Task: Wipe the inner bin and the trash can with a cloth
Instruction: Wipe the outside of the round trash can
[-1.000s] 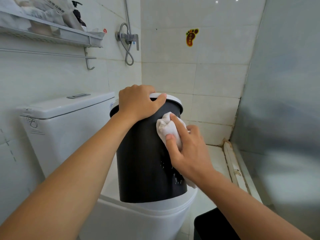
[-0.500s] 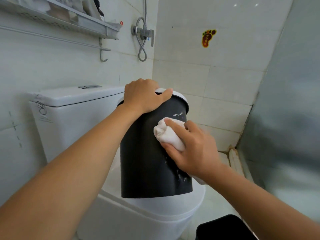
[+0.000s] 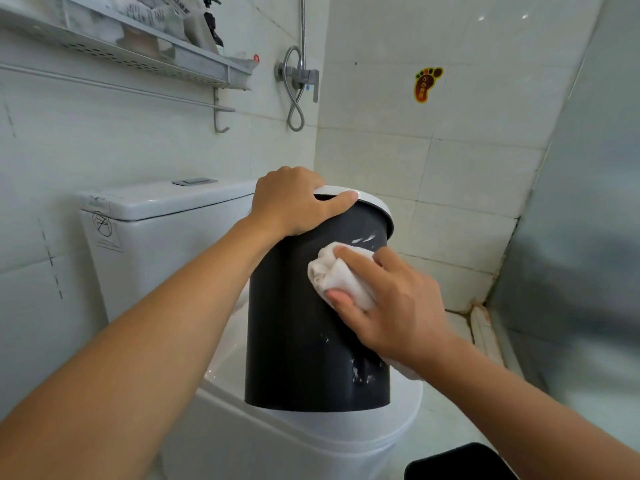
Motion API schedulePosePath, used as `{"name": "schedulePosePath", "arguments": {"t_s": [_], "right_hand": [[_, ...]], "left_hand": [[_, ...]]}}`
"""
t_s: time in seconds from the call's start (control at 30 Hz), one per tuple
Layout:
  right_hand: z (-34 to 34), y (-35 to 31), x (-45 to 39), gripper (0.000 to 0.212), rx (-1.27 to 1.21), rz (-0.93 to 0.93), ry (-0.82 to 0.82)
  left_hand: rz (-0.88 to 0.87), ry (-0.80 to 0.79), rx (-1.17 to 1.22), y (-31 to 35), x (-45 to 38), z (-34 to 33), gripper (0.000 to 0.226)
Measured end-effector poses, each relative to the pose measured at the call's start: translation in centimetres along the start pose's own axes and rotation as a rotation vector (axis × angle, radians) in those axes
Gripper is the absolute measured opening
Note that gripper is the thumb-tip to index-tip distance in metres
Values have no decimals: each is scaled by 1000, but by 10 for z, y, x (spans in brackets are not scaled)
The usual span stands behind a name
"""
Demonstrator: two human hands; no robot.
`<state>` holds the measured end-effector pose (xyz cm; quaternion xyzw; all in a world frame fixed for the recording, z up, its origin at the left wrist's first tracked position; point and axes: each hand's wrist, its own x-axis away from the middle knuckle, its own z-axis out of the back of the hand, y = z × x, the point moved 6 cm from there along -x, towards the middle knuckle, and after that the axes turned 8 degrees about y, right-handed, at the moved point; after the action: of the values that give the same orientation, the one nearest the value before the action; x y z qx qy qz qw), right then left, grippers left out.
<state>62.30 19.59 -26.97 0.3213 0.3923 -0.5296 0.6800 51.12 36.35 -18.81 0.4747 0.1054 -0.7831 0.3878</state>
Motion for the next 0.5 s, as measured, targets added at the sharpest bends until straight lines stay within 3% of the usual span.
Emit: {"name": "schedulePosePath", "arguments": {"t_s": [0.13, 0.2, 0.37, 0.5], "right_hand": [[7, -22, 32, 48, -45, 298, -74], [7, -21, 32, 49, -35, 353, -93], [7, -5, -5, 52, 38, 121, -3], [2, -14, 7, 67, 49, 127, -26]], "left_hand": [[-13, -19, -14, 3, 1, 1, 73], [-36, -10, -16, 8, 1, 2, 73], [-23, -18, -23, 10, 1, 4, 72], [21, -33, -42, 0, -1, 3, 73]]}}
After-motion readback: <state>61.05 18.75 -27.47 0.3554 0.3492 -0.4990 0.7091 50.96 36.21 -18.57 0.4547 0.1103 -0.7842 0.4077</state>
